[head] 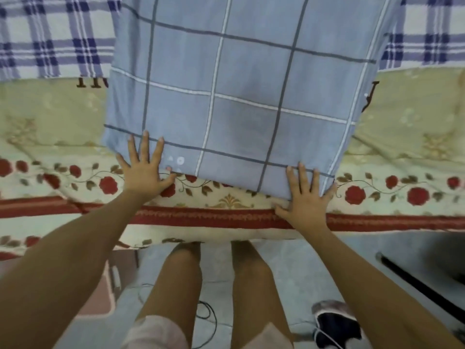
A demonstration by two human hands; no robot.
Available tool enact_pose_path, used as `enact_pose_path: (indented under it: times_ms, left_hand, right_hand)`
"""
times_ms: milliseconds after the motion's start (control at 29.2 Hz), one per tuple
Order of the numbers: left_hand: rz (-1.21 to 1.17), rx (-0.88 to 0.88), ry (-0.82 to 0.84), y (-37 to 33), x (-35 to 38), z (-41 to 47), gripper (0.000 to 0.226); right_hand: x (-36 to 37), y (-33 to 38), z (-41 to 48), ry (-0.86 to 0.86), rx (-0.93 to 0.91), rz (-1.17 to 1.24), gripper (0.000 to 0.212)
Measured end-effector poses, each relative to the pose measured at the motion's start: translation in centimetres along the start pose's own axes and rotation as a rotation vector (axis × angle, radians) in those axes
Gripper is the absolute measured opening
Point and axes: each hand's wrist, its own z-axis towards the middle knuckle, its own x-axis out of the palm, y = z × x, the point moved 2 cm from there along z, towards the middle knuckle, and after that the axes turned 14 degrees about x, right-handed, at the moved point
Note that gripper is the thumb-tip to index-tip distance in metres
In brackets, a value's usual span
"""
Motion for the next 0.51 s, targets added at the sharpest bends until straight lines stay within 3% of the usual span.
enact_pose_path:
  times_ms: [171,308,377,446,514]
  left_hand:
    - [0.07,-0.03,0.014,2.8,-1.9,0.1,0.079]
    - [0.242,-0.094,0.016,5.2,-4.0,1.4,0.094]
    - [0.408,-0.011,0.024,5.5,-5.0,1.8,0.088]
    - [0.553,0.108,0.065,6.0,-5.9,1.8,0.068]
    - [0.511,0.21,0.08,6.4,-6.6,2.0,0.055]
  right_hand:
    - [-1.2,2.1,-0.3,-0.176,0.02,0.007,0.095]
    - [-1.5,2.3,-0.3,-0.165,0.053,0.031,0.083]
    - [-1.9,1.8,-0.1,-0.231,-0.002,0.052,0.07]
    - [-2.2,1.8,-0.6,-0.35,-0.082,0.052,0.05]
    - [-2.4,1.9,-1.3,-0.422,-0.126,0.03,0.039]
